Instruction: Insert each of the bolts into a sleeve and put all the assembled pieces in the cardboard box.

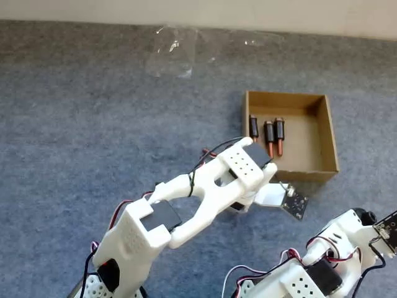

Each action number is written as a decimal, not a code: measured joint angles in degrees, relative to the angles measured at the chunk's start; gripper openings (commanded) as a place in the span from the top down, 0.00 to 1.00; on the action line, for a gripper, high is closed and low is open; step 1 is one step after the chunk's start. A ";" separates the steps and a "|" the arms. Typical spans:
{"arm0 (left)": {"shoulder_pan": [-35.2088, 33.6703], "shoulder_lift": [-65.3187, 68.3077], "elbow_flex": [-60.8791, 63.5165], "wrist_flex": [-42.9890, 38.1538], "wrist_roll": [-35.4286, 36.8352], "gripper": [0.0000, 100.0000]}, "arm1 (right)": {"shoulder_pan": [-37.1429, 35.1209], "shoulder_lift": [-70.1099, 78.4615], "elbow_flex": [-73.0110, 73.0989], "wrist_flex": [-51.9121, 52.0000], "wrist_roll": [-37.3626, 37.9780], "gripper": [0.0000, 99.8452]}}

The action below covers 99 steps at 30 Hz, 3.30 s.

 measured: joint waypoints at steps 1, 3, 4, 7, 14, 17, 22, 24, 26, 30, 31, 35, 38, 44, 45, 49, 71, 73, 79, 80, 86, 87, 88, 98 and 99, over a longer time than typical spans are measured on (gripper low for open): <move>0.00 0.00 0.00 0.00 0.00 0.89 | 0.00 0.00 0.00 -0.88 0.00 0.99; 0.00 0.00 0.00 0.00 0.00 0.87 | 0.00 0.00 0.18 -2.02 0.00 0.99; 0.00 0.00 0.00 0.00 0.00 0.87 | 0.00 0.00 0.53 -2.20 0.00 0.99; 0.00 0.00 0.00 -0.09 0.00 0.88 | 0.00 0.00 0.70 -2.37 0.00 0.99; -0.35 0.00 0.00 -3.69 0.00 0.88 | 0.00 0.00 0.70 -2.37 0.00 0.99; -0.70 1.14 0.00 -5.36 0.00 0.88 | 0.00 0.00 0.70 -2.37 0.00 0.99; -0.79 4.57 -2.29 -5.27 0.00 0.88 | 0.00 0.00 0.70 -2.37 0.00 0.99; -0.79 5.63 -3.69 -4.04 0.00 0.88 | 0.00 0.00 0.70 -2.37 0.00 0.99; -0.79 6.86 -4.84 -3.43 0.00 0.88 | 0.00 0.00 0.70 -2.37 0.00 0.99; -0.79 9.05 -7.74 -2.29 0.09 0.94 | 0.00 0.00 0.70 -2.37 0.00 0.99; -0.79 9.49 -8.26 -2.20 -0.09 0.96 | 0.00 0.00 0.70 -2.37 0.00 0.99; -0.79 10.81 -9.93 -1.49 0.09 0.98 | 0.00 0.00 0.70 -2.37 0.00 0.99; -0.88 10.99 -10.29 -1.49 0.09 0.99 | 0.00 0.00 0.70 -2.37 0.00 0.99; -0.79 10.99 -10.55 -0.88 0.09 1.00 | 0.00 0.00 0.70 -2.37 0.00 0.99; -0.79 10.99 -10.81 -0.26 0.09 1.00 | 0.00 0.00 0.70 -2.37 0.00 0.99; -0.70 11.25 -12.84 1.93 0.09 1.00 | 0.00 0.00 0.70 -2.37 0.00 0.99; -7.74 11.87 -17.93 10.11 7.21 1.00 | 0.00 0.00 0.70 -2.37 0.00 0.99; -9.41 11.87 -17.93 10.11 8.09 1.00 | 0.00 0.00 0.70 -2.37 0.00 0.99; -13.45 11.87 -22.24 10.37 13.27 1.00 | 0.00 0.00 0.70 -2.37 0.00 0.99; -14.07 11.87 -22.95 10.37 14.42 1.00 | 0.00 0.00 0.70 -2.37 0.00 0.99; -19.34 11.87 -27.16 10.37 22.42 1.00 | -0.35 0.00 0.70 -2.37 0.00 0.99; -20.48 11.87 -27.78 10.37 23.74 1.00 | -1.41 0.00 0.70 -2.37 0.00 0.99; -21.71 11.87 -28.22 10.37 25.05 1.00 | -2.90 0.00 0.70 -2.37 0.00 0.99; -34.11 11.96 -31.82 10.55 37.27 1.00 | -22.95 0.00 0.70 -2.37 3.69 0.99; -34.99 11.96 -31.91 10.55 37.71 1.00 | -25.05 0.00 0.70 -2.37 3.69 0.99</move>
